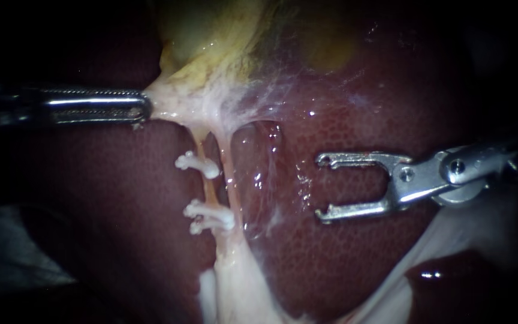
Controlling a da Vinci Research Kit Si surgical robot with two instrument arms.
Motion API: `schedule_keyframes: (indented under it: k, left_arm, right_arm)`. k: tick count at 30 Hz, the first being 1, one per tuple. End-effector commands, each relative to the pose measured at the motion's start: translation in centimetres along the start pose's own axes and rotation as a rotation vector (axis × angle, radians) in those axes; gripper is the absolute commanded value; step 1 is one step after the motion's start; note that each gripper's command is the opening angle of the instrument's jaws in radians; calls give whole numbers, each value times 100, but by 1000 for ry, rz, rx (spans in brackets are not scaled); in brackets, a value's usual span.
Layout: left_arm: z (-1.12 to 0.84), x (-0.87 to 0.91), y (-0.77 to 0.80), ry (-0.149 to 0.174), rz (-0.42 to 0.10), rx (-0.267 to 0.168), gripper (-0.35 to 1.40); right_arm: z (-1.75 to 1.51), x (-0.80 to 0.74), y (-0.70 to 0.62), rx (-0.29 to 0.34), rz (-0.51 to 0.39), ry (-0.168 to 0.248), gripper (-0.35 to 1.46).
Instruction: Going back third clip left tube
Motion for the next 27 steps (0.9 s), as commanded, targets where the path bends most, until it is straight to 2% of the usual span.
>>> schedule_keyframes:
  k: [1, 6, 12, 16, 20, 27]
  left_arm:
    - [2, -3, -1, 0, 1, 1, -35]
    - [17, -17, -7, 3, 9, 8, -35]
    - [47, -28, -16, 5, 16, 8, -35]
    - [63, -36, -23, -5, 21, 8, -35]
    - [66, -40, -27, -8, 30, 6, -35]
    - [63, -37, -23, -8, 28, 6, -35]
  right_arm:
    - [0, -1, 0, -1, -8, -1, 50]
    - [-3, -2, 0, 3, -14, 0, 50]
    - [-8, -6, 2, 4, -14, 0, 50]
    - [-9, -8, 3, 4, -14, 0, 50]
    - [-10, -8, 3, 4, -14, 0, 50]
    - [-9, -8, 3, 7, -15, 1, 50]
